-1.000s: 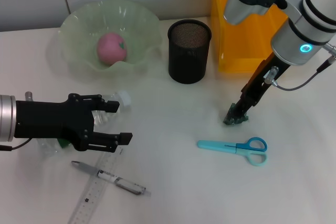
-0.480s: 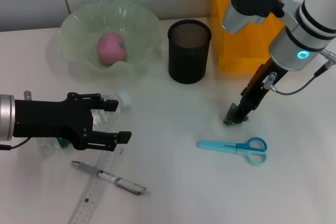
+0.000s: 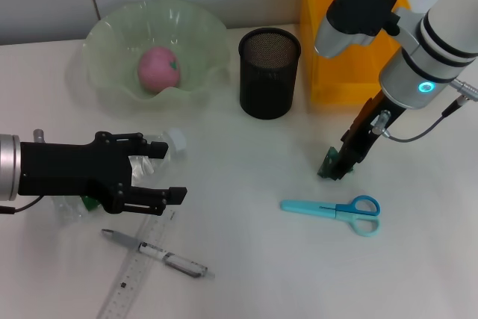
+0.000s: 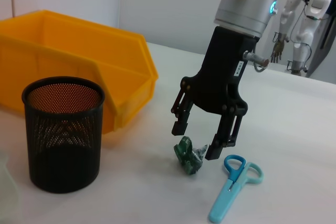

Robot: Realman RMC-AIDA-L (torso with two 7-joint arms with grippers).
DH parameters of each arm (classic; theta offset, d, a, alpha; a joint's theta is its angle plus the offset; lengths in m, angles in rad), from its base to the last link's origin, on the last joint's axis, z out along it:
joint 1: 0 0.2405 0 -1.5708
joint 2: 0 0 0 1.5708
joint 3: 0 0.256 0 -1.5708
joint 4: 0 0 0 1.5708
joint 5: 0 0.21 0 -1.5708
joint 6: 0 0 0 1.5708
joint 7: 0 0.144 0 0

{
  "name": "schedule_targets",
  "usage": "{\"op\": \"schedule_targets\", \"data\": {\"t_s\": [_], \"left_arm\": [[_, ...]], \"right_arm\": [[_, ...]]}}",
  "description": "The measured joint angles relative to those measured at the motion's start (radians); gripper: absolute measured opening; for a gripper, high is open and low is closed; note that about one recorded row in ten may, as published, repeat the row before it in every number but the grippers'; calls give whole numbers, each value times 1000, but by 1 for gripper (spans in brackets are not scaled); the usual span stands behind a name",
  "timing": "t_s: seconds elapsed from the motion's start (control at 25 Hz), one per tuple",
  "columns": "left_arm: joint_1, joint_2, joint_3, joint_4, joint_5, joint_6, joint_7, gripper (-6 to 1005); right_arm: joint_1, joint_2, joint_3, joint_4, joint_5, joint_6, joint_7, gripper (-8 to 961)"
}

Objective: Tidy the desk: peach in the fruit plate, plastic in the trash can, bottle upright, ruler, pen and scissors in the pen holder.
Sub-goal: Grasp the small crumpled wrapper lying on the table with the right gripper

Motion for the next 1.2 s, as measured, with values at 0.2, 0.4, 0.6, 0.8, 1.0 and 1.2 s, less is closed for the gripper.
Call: {"op": "schedule_targets", "data": {"t_s": [0.2,0.4,0.6,0.8,1.0,1.2], "left_arm": [[0,0,-11,1,0,10,-1,848],[-1,0,-30,1,0,23,-1,848],[-1,0,-31,1,0,23,-1,848],[-1,-1,-32,1,0,24,-4,848],[0,-2,-36,1,0,24,-5,848],[0,-2,-38,0,0,27,-5,848]], "right_arm": [[3,1,-19,18,1,24,-2,638],[5,3,-26,30,2,42,-6,631],[11,3,-26,43,3,61,-13,624],[12,4,-26,44,3,61,-14,618],[10,5,-33,44,3,61,-14,611],[8,6,-38,45,3,55,-14,604]]}}
